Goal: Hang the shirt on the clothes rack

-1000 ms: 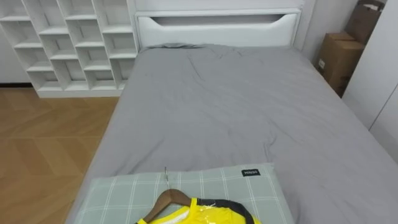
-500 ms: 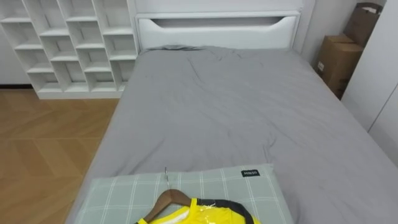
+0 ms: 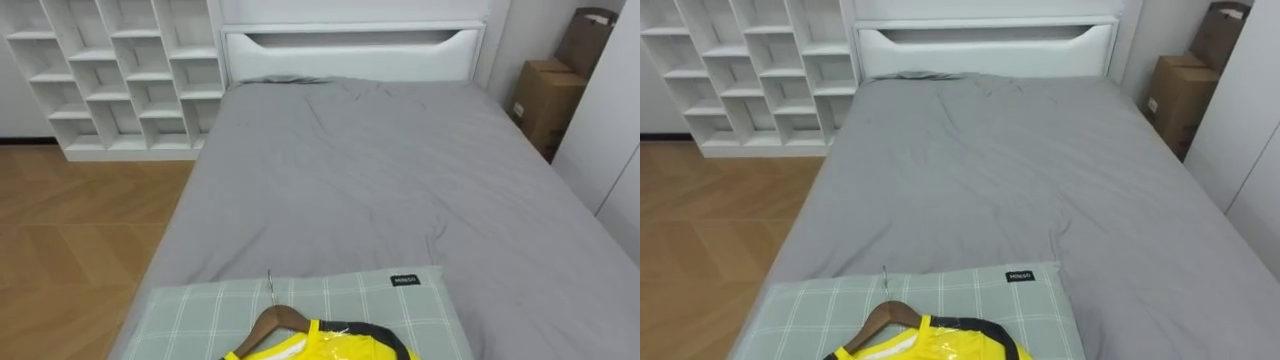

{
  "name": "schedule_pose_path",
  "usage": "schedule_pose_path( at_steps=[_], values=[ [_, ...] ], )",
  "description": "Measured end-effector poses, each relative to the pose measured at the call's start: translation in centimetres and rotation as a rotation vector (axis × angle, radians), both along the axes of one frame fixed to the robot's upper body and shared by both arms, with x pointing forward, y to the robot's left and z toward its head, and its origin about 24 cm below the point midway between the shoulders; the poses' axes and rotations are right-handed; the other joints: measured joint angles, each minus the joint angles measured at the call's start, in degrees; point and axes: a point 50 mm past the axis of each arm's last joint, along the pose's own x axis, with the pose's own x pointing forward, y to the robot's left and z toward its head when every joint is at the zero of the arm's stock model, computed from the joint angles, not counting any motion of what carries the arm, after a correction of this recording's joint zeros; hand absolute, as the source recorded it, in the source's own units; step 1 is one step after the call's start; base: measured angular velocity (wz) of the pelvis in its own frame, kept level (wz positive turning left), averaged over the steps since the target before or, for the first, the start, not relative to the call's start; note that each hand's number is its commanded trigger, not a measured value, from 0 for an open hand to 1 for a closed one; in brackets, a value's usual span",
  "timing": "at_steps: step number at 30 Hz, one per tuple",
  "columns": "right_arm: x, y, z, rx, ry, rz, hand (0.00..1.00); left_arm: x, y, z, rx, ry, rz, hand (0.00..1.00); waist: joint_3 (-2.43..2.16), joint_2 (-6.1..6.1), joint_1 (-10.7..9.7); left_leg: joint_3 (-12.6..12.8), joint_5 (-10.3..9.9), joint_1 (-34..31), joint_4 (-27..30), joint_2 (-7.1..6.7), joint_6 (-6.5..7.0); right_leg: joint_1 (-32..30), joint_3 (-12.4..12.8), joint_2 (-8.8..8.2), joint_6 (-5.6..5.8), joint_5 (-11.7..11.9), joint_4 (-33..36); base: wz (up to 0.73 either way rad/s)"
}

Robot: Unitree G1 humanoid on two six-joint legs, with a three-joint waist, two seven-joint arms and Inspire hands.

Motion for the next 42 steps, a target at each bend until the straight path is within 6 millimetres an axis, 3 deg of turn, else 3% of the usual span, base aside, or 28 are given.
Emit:
schedule_pose_path(
  at_steps=[7, 12, 17, 20, 21, 27, 32, 37, 42],
  values=[
    [0.0, -0.3, 0.0, -0.030, 0.009, 0.012, 0.00, 0.0, 2.0, 0.8, 0.211, -0.030, 0.113, 0.00, -0.15, 0.60, 0.26, -0.14, 0.00, -0.12, -0.02, -0.02, 0.00, 0.24, -0.10, 0.02, 0.00, 0.00, 0.02, 0.00],
    [-0.1, -0.6, 0.1, -0.046, 0.011, 0.013, 0.00, 0.7, 3.4, 1.9, 0.374, -0.087, 0.126, 0.00, -0.01, 0.78, -0.06, -1.28, 0.00, 0.15, 0.02, -0.20, 0.00, 0.84, -1.10, 0.00, 0.00, 0.00, -0.11, 0.09],
    [0.1, -1.1, 0.2, -0.069, 0.010, 0.049, 0.00, 3.6, 4.3, 3.8, 0.576, -0.227, 0.042, 0.00, 0.07, 0.91, 0.38, -2.02, 0.01, -0.26, 0.46, -0.22, -0.02, 0.86, -1.43, 0.02, 0.00, -0.02, -0.19, 0.05],
    [0.3, -1.3, 0.3, -0.080, -0.002, 0.062, 0.00, 5.5, 4.5, 5.1, 0.681, -0.311, -0.090, 0.00, -0.22, 1.28, 0.15, -2.16, 0.04, -0.14, 0.94, -0.29, -0.02, 1.12, -1.65, -0.01, 0.01, -0.03, -0.23, 0.00],
    [0.4, -1.3, 0.3, -0.080, -0.004, 0.064, 0.00, 5.9, 4.5, 5.4, 0.703, -0.327, -0.119, 0.00, -0.06, 0.88, 0.10, -2.16, 0.05, -0.15, 0.93, -0.30, -0.02, 1.07, -1.63, -0.02, 0.01, -0.03, -0.23, 0.00],
    [0.3, -1.4, 0.4, -0.090, -0.014, 0.078, 0.00, 9.9, 4.1, 8.3, 0.878, -0.500, -0.390, 0.00, -0.40, 0.98, -0.24, -2.33, 0.05, -0.63, 1.05, -0.53, 0.00, 1.03, -1.61, -0.11, 0.07, -0.07, -0.94, 0.01],
    [0.5, -1.4, 0.4, -0.087, -0.020, 0.083, 0.00, 13.1, 2.2, 11.0, 0.975, -0.674, -0.569, 0.00, -0.46, 0.99, -0.48, -2.68, 0.04, -1.01, 1.29, -0.50, 0.00, 0.84, -1.53, -0.01, 0.00, -0.01, -0.97, 0.02],
    [0.4, -1.7, 0.5, -0.090, -0.021, 0.084, 0.00, 14.6, 1.6, 12.1, 1.043, -0.730, -0.656, 0.00, -0.52, 1.44, -1.02, -2.69, 0.04, -0.73, 0.92, -0.49, -0.01, 0.93, -1.39, 0.03, -0.05, 0.03, -0.97, 0.00],
    [0.4, -1.8, 0.5, -0.091, -0.024, 0.078, 0.00, 15.0, 1.1, 12.2, 1.048, -0.743, -0.685, 0.00, -0.26, 1.94, -2.28, -2.50, 0.02, -0.62, 0.77, -0.47, 0.00, 0.95, -1.20, 0.02, -0.04, 0.09, -0.96, 0.00]
  ],
)
